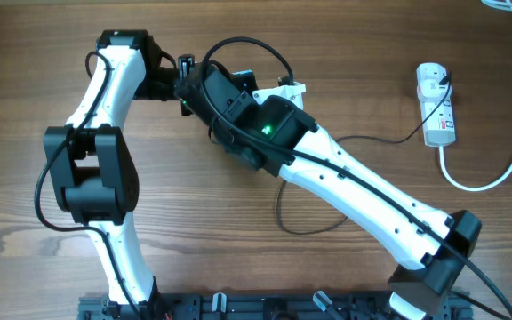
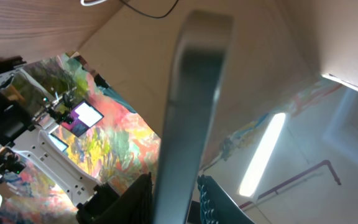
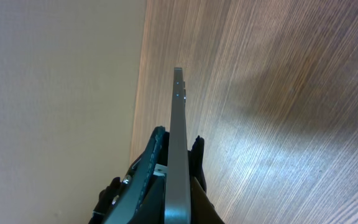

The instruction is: Plug charger to phone and switch on socket

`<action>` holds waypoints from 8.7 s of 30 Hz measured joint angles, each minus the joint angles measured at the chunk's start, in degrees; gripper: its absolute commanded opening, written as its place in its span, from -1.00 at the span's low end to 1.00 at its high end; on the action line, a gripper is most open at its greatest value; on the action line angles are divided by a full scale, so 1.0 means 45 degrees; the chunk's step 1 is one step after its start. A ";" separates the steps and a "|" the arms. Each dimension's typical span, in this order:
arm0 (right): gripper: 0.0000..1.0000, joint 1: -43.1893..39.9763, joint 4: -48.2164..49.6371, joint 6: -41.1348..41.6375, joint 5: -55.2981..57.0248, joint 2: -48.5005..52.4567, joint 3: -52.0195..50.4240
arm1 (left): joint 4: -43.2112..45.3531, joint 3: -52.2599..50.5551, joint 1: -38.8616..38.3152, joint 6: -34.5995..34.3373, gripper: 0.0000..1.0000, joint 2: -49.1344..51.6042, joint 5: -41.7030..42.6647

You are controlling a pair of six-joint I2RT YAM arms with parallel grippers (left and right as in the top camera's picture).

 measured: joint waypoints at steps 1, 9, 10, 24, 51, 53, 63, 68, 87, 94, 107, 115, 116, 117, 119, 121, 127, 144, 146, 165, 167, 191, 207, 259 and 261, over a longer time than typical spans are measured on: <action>-0.67 0.0000 0.0015 0.0005 -0.0005 0.0000 0.0000 | 0.0000 0.0000 0.0000 0.0005 -0.52 0.0000 -0.0005; 0.07 0.0000 -0.0063 0.0044 0.0024 0.0000 0.0000 | 0.0000 0.0000 -0.0010 0.0015 -0.92 0.0000 -0.0248; 0.32 0.0000 -0.0345 0.0039 0.0121 0.0000 0.0000 | 0.0005 0.0000 -0.0019 0.0005 -0.92 0.0000 -0.0257; 0.99 -0.3376 -0.3526 -1.2483 -0.0996 -0.4522 0.0189 | 0.3371 -0.0024 -0.0024 0.0063 -0.91 -0.0010 -0.5464; 0.47 -0.3672 -0.0607 -1.5790 -0.8034 0.0724 -0.6819 | 0.2987 -0.0049 0.2895 0.1103 -0.92 -0.3827 -1.4547; 0.34 -0.3672 -0.0301 -1.5523 -0.8034 0.1253 -0.6819 | 0.2919 -0.0049 0.2895 0.1103 -0.92 -0.3827 -1.4547; -0.06 -0.3677 0.0753 -1.4766 -0.7519 0.2152 -0.6868 | 0.2905 -0.0049 0.2895 0.1103 -0.92 -0.3827 -1.4547; -0.08 -0.3789 0.0981 -1.4766 -0.7461 0.2477 -0.6970 | 0.2905 -0.0049 0.2895 0.1103 -0.92 -0.3827 -1.4552; -0.50 -0.4061 0.0777 -1.4921 -0.7660 0.2487 -0.6975 | 0.2905 -0.0049 0.2895 0.1103 -0.92 -0.3827 -1.4552; -0.63 -0.4061 0.0758 -1.4921 -0.7800 0.2492 -0.6994 | 0.2905 -0.0049 0.2895 0.1103 -0.92 -0.3827 -1.4552; -0.91 -0.4061 0.0767 -1.4916 -0.7868 0.2492 -0.7009 | 0.2905 -0.0049 0.2895 0.1103 -0.92 -0.3827 -1.4552; -0.91 -0.4085 0.0923 -1.7184 -0.8194 0.1957 -0.7019 | 0.3827 -0.0049 0.2875 0.2958 -0.92 -0.3827 -1.0399; -0.92 -0.4085 0.0947 -1.7937 -0.8514 0.1088 -0.7033 | 0.4216 -0.0049 0.2803 0.3570 -0.92 -0.3827 -0.9403; -0.91 -0.4085 0.0996 -1.8656 -0.9078 0.0053 -0.7033 | 0.4333 -0.0049 0.2667 0.4007 -0.92 -0.3827 -0.8786; -0.91 -0.4085 0.1005 -1.9793 -1.0448 -0.2045 -0.7023 | 0.4857 -0.0049 0.2098 0.4512 -0.92 -0.3827 -0.8068; -0.91 -0.4012 0.0860 -2.0599 -1.1531 -0.3589 -0.7009 | 0.5425 -0.0053 0.1379 0.4741 -0.92 -0.3827 -0.7732; -0.91 -0.2710 0.0675 -2.1201 -1.2502 -0.5197 -0.7009 | 0.6688 -0.0053 -0.0355 0.4444 -0.92 -0.3827 -0.7485; -0.91 -0.2482 0.2181 -1.8952 -1.0739 -0.5197 -0.7009 | 0.6538 -0.0053 -0.1705 0.2642 -0.92 -0.3827 -0.7252; -0.91 -0.2487 0.2327 -1.8865 -1.0569 -0.5197 -0.7009 | 0.6538 -0.0053 -0.1705 0.2764 -0.92 -0.3827 -0.7062; -0.92 -0.2594 0.2793 -1.8282 -0.9986 -0.5197 -0.7009 | 0.6256 -0.0053 -0.1705 0.4124 -0.92 -0.3827 -0.5994; -0.91 -0.2594 0.2798 -1.8229 -0.9986 -0.5197 -0.7009 | 0.6266 -0.0053 -0.1705 0.4129 -0.92 -0.3827 -0.5999; -0.91 -0.2594 0.2812 -1.7996 -1.0040 -0.5017 -0.7009 | 0.6300 -0.0053 -0.1904 0.4167 -0.92 -0.3827 -0.6591; -0.91 -0.2846 0.2822 -1.7952 -1.0637 -0.5013 -0.7009 | 0.5969 -0.0053 -0.1904 0.4726 -0.92 -0.3827 -0.6926; 0.17 -0.3167 0.3832 -1.8408 -1.0530 -0.5027 -0.7116 | 0.5270 0.0010 -0.1846 0.4444 -0.92 -0.3793 -0.7164; 0.55 -0.3196 0.3716 -1.8438 -1.0457 -0.5090 -0.7116 | 0.5401 0.0010 -0.1860 0.4347 -0.92 -0.3784 -0.7320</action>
